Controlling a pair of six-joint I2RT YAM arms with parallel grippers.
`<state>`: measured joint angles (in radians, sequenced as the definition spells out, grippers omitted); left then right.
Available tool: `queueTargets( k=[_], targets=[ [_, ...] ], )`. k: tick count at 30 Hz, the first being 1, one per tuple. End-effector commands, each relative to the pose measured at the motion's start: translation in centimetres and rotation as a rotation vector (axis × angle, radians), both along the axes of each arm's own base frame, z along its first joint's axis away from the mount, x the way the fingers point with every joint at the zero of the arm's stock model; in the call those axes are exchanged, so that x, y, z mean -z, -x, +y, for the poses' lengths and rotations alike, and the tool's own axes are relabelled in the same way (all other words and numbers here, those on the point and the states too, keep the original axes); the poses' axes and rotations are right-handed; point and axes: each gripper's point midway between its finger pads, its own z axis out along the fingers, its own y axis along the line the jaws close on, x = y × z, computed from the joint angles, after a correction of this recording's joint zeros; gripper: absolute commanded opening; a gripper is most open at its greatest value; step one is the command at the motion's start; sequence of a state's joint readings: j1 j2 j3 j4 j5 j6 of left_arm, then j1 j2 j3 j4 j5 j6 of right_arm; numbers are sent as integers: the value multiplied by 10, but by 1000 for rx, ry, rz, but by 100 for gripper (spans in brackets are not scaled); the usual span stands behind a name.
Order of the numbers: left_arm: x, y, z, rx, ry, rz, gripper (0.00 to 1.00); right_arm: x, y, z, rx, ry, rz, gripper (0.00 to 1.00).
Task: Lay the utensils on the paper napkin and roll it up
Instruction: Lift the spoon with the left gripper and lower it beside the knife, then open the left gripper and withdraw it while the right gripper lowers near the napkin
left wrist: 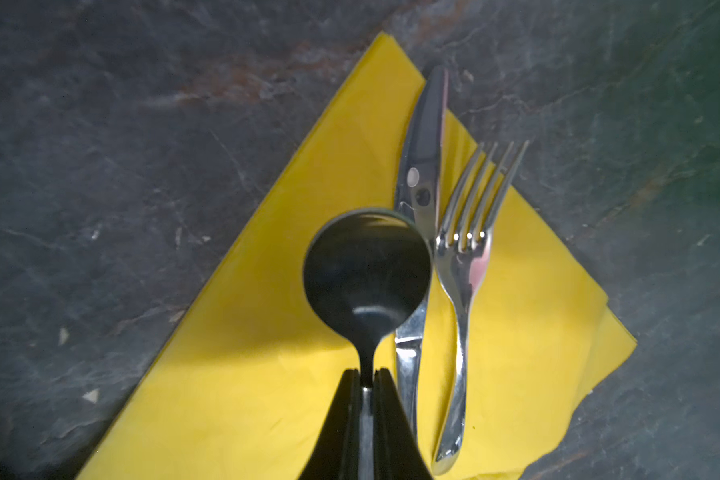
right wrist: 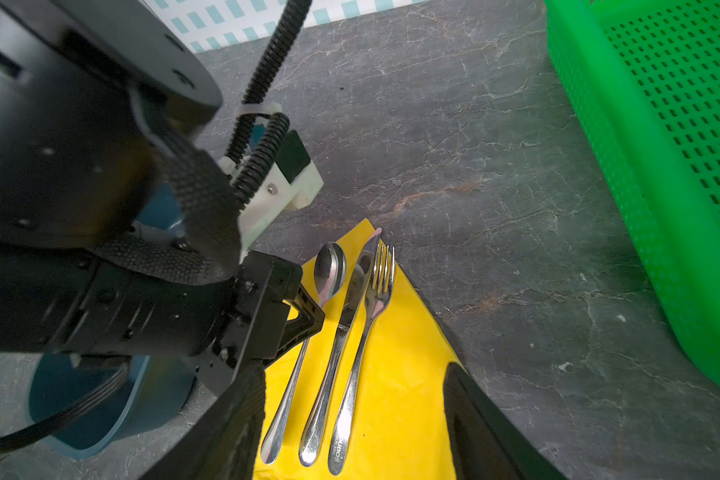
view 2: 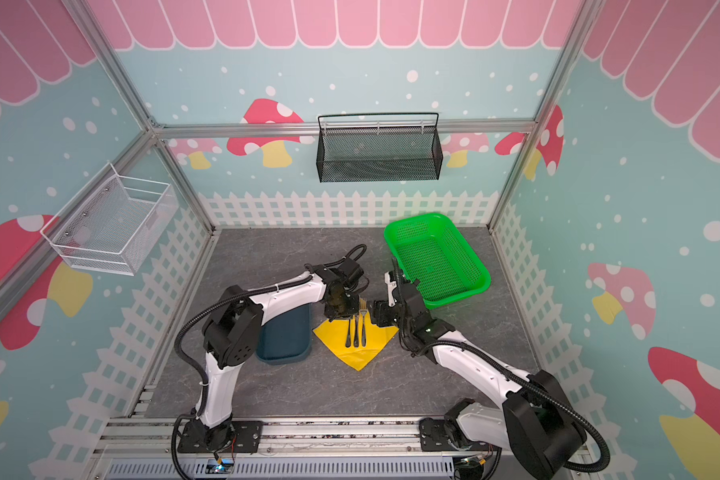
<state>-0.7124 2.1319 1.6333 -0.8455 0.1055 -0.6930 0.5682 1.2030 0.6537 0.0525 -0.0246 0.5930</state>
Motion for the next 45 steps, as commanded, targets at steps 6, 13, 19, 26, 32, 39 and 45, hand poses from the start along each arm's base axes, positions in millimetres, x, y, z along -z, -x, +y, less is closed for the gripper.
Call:
queueTargets(
  k=[6,13,19,26,32,39,45],
  targets=[
    [8,-12,3,-41,-17,-17,13,-1,2,-2,-4,-9,-4,70],
    [14,-12,7,-63,-20,-17,13,1,3,-3,-3,-12,5,70],
    [18,-15,7,-65,-27,-18,12,-3,3,-7,14,-5,-7,70],
    [15,-17,8,-61,-29,-34,10,-2,4,-13,41,5,2,70],
    [16,-17,7,-56,-27,-32,10,-2,8,-18,53,2,-4,70],
    [2,-17,6,-59,-9,-56,15,-4,19,-9,-20,-28,7,70],
    [-32,-13,13,-64,17,-114,23,-1,27,1,-85,-53,30,70]
  ],
)
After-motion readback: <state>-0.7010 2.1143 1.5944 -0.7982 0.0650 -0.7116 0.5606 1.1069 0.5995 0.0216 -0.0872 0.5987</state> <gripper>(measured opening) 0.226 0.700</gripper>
